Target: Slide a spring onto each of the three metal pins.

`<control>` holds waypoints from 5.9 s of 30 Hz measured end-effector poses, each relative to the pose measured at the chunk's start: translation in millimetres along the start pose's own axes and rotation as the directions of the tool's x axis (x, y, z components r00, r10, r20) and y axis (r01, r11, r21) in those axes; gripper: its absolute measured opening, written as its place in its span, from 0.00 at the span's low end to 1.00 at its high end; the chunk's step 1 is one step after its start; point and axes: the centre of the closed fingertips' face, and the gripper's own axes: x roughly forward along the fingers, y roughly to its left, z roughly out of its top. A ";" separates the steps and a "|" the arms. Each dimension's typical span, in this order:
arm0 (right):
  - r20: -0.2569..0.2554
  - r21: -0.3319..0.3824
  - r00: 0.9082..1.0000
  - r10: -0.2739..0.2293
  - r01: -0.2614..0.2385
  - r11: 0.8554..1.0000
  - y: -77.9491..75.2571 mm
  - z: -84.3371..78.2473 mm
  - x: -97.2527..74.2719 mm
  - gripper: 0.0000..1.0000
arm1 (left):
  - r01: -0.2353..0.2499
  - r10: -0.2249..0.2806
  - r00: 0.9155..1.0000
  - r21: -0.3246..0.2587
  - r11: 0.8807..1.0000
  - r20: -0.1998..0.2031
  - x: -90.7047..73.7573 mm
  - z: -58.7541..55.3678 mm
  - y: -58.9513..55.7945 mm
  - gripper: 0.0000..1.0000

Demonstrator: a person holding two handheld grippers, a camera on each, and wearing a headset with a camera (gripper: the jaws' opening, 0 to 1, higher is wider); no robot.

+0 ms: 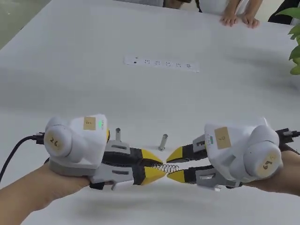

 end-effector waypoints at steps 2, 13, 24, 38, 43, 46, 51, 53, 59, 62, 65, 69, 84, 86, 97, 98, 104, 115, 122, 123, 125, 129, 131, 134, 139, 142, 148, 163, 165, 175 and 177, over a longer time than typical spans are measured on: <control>0.004 0.017 1.000 0.002 -0.002 1.000 -0.1 -2.1 -0.8 0.10 | -0.001 0.001 1.000 -0.001 1.000 0.002 -0.1 0.6 0.2 0.02; 0.031 0.058 1.000 -0.001 -0.001 0.998 -0.6 -3.3 -1.3 0.08 | -0.003 0.003 1.000 -0.006 1.000 0.008 -1.9 1.9 1.0 0.02; 0.062 0.088 0.998 -0.010 0.005 0.996 -6.9 5.5 -12.1 0.06 | 0.008 -0.005 0.997 -0.043 0.999 0.074 -7.3 9.5 3.8 0.02; 0.033 0.034 0.999 0.028 -0.029 0.999 -3.0 10.0 -14.7 0.06 | 0.016 -0.015 0.999 -0.014 1.000 0.036 -4.5 1.3 -3.4 0.01; 0.022 0.009 0.999 0.041 -0.041 0.999 -2.7 17.0 -17.8 0.06 | 0.018 -0.018 1.000 -0.004 1.000 0.012 -3.3 -3.6 -3.0 0.01; 0.034 -0.006 0.998 0.051 -0.051 0.999 -1.4 26.7 -19.5 0.06 | 0.021 -0.021 1.000 0.009 1.000 -0.006 -2.3 -7.5 -4.1 0.01; 0.014 -0.038 0.997 0.073 -0.072 0.997 2.0 33.0 -17.4 0.06 | 0.031 -0.030 0.999 0.029 0.999 -0.024 0.6 -11.6 -4.9 0.01; 0.003 -0.047 0.997 0.077 -0.077 0.996 2.9 33.6 -16.9 0.06 | 0.033 -0.032 0.999 0.033 0.999 -0.030 1.1 -12.8 -4.8 0.01; -0.023 -0.067 0.996 0.085 -0.087 0.994 2.8 34.9 -17.2 0.06 | 0.036 -0.034 0.999 0.041 0.999 -0.036 5.4 -13.9 -4.5 0.01; -0.034 -0.076 0.995 0.091 -0.094 0.993 3.6 35.6 -16.6 0.06 | 0.038 -0.037 0.999 0.044 0.998 -0.038 8.4 -14.6 -5.0 0.01; -0.045 -0.074 0.995 0.095 -0.098 0.992 4.3 36.1 -16.0 0.06 | 0.039 -0.037 0.998 0.047 0.998 -0.043 10.0 -15.4 -4.6 0.01; -0.077 -0.060 0.992 0.099 -0.104 0.993 4.6 35.1 -15.4 0.06 | 0.039 -0.036 0.998 0.056 0.998 -0.053 14.2 -16.0 -5.5 0.01; -0.116 0.042 0.986 0.117 -0.113 0.993 1.5 38.8 -19.1 0.06 | 0.041 -0.039 0.998 0.056 0.998 -0.044 20.9 -12.6 -7.3 0.01; -0.139 0.039 0.983 0.119 -0.115 0.993 2.2 35.7 -19.1 0.06 | 0.041 -0.038 0.998 0.055 0.998 -0.050 21.4 -14.1 -7.2 0.01; -0.228 0.105 0.959 0.166 -0.145 0.984 5.9 31.4 -18.0 0.06 | 0.055 -0.052 0.997 0.055 0.997 -0.060 23.1 -16.5 -11.9 0.01; -0.233 0.107 0.958 0.168 -0.146 0.983 5.6 31.5 -17.7 0.06 | 0.054 -0.051 0.997 0.055 0.997 -0.058 23.0 -16.2 -11.8 0.01; -0.256 0.097 0.950 0.181 -0.161 0.982 5.2 31.5 -17.4 0.06 | 0.044 -0.042 0.998 0.049 0.998 -0.048 20.0 -15.6 -9.9 0.01; -0.245 0.068 0.949 0.195 -0.184 0.981 7.5 30.6 -17.2 0.06 | 0.040 -0.038 0.999 0.049 0.998 -0.039 24.5 -15.2 -12.1 0.02; -0.260 0.051 0.945 0.196 -0.190 0.981 7.9 29.0 -17.9 0.06 | 0.031 -0.030 0.999 0.045 0.998 -0.038 26.1 -14.1 -11.1 0.02; -0.260 0.047 0.946 0.196 -0.190 0.981 7.5 29.5 -18.0 0.06 | 0.030 -0.029 0.999 0.045 0.999 -0.036 26.1 -13.6 -11.0 0.03; -0.252 0.046 0.947 0.198 -0.193 0.980 7.1 31.0 -18.6 0.06 | 0.033 -0.032 0.999 0.039 0.999 -0.033 25.7 -12.9 -11.9 0.03; -0.236 0.046 0.952 0.193 -0.188 0.981 6.2 33.7 -19.6 0.06 | 0.024 -0.021 0.999 0.052 0.998 -0.045 24.6 -15.5 -10.6 0.06; -0.231 0.044 0.954 0.192 -0.186 0.981 6.3 35.0 -20.0 0.06 | 0.022 -0.019 0.998 0.057 0.998 -0.053 24.9 -17.6 -11.1 0.09; -0.239 0.033 0.954 0.178 -0.176 0.984 3.9 32.4 -19.1 0.06 | 0.012 -0.009 0.999 0.060 0.998 -0.053 24.1 -17.4 -10.5 0.10; -0.243 0.032 0.953 0.178 -0.176 0.984 5.2 29.5 -19.3 0.06 | -0.013 0.016 0.999 0.058 0.998 -0.048 20.0 -16.0 -6.3 0.18; -0.240 0.029 0.955 0.173 -0.171 0.985 4.7 29.9 -19.6 0.06 | -0.023 0.026 0.998 0.063 0.998 -0.055 17.1 -17.4 -4.2 0.23; -0.237 0.033 0.959 0.154 -0.150 0.988 0.6 26.9 -21.2 0.06 | -0.053 0.058 0.996 0.073 0.996 -0.068 8.5 -19.4 1.0 0.31; -0.244 0.025 0.961 0.127 -0.124 0.992 -4.2 18.6 -24.8 0.06 | -0.112 0.119 0.988 0.074 0.991 -0.101 -12.5 -25.5 10.5 0.54; -0.242 0.029 0.962 0.125 -0.122 0.992 -5.0 18.5 -25.0 0.06 | -0.118 0.126 0.986 0.070 0.990 -0.112 -16.3 -28.4 12.6 0.56; -0.246 0.028 0.963 0.115 -0.111 0.993 -6.6 12.8 -27.7 0.06 | -0.191 0.194 0.974 0.038 0.981 -0.119 -39.5 -35.8 25.8 0.66; -0.247 0.030 0.962 0.114 -0.110 0.993 -7.3 11.6 -28.8 0.06 | -0.199 0.201 0.971 0.029 0.980 -0.129 -44.9 -39.3 27.5 0.68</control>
